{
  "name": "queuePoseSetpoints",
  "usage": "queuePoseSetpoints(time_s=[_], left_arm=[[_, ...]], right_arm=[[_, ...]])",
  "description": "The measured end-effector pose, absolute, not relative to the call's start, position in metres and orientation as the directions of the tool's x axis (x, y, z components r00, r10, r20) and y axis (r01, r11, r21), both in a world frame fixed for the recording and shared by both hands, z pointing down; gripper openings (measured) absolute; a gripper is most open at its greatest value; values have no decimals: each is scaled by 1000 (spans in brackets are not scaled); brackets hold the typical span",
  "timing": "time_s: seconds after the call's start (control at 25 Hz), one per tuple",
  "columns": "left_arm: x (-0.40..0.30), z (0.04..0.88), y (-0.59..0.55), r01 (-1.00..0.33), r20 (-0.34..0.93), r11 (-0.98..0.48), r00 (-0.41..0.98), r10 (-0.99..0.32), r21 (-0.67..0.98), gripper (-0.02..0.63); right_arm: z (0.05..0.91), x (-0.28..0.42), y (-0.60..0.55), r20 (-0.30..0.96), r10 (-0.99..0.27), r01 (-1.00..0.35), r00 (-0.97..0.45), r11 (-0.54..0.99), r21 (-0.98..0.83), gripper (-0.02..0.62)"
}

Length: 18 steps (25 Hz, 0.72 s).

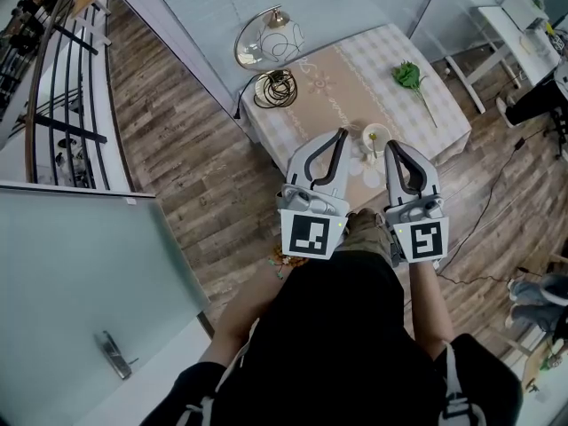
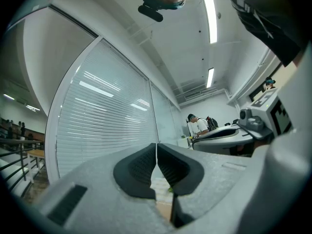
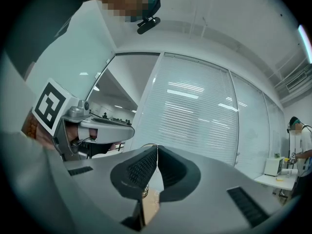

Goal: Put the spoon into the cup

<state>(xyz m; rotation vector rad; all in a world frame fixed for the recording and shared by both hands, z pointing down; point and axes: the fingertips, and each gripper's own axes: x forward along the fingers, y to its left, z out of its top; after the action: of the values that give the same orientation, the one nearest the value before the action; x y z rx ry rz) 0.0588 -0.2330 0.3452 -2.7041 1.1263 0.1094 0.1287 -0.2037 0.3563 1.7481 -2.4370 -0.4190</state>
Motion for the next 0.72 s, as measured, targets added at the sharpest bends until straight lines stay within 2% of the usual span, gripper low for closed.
queuePoseSetpoints(time_s=[0.72], left_arm=[[55, 358, -229, -708, -128, -690, 706, -696, -152, 22]], right_arm=[[371, 124, -199, -26, -945, -908, -326, 305, 287, 8]])
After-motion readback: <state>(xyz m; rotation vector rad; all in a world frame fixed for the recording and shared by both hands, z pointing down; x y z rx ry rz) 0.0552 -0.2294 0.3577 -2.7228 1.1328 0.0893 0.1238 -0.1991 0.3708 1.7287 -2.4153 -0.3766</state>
